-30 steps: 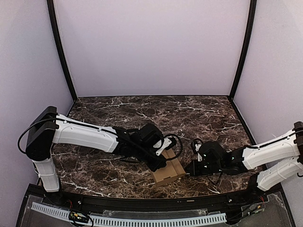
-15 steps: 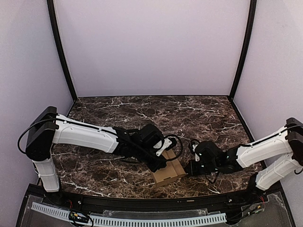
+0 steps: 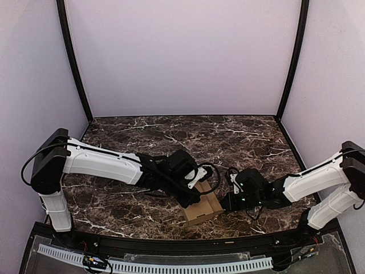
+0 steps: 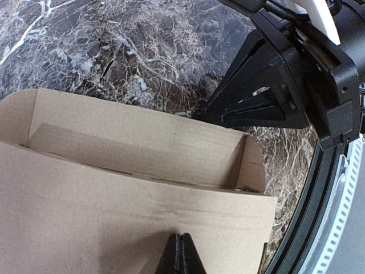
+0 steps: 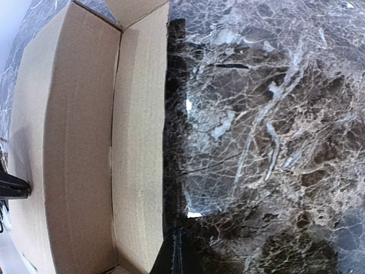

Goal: Fold the paper box

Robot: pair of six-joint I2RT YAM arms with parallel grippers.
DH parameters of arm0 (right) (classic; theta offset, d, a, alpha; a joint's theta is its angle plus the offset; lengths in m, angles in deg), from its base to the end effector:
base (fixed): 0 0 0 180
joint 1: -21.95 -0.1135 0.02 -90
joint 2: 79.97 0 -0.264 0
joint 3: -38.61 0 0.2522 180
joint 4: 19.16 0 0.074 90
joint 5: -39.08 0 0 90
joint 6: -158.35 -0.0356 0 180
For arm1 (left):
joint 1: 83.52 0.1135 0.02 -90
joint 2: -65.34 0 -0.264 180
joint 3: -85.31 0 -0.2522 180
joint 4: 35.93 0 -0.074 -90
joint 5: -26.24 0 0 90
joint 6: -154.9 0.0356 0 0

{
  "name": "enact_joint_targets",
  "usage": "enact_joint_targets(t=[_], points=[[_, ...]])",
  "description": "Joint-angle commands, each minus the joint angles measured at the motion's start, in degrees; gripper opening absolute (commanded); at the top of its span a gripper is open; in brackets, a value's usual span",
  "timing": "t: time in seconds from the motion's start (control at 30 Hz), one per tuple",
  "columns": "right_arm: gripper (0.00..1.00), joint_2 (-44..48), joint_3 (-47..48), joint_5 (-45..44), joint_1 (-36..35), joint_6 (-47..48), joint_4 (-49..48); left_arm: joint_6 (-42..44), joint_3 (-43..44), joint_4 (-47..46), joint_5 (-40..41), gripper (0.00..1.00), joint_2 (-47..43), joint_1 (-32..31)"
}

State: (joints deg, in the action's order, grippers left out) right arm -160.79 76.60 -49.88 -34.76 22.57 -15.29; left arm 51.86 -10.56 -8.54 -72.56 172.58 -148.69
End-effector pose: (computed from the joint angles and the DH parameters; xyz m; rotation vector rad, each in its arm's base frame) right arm 0.1301 0.1993 0.1229 -0.2534 2.5521 0.8084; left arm 0.1629 -0.3650 0.1824 1.2074 2.3049 -0.7443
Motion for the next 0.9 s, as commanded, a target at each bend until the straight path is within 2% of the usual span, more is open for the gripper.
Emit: enact_joint_targets(t=[0.0, 0.27, 0.57, 0.87], points=[[0.00, 1.79, 0.09, 3.96, -0.57, 0.98, -4.62, 0.53, -2.77, 10.74, -0.52, 0.01, 3.39, -1.37], [0.00, 5.99, 0.55, 2.97, -1.29, 1.53, -2.66, 0.72, -2.82, 10.72, -0.51, 0.01, 3.50, -1.37], [0.00, 6.35, 1.17, -5.02, -1.05, 1.19, 5.79, 2.65, -3.02, 12.42, 1.38, 0.01, 2.84, -1.78], [0.00, 8.77, 3.85, -6.94, 1.38, 6.02, 9.16, 4.50, -4.75, 12.17, 4.41, 0.01, -2.82, -2.33]])
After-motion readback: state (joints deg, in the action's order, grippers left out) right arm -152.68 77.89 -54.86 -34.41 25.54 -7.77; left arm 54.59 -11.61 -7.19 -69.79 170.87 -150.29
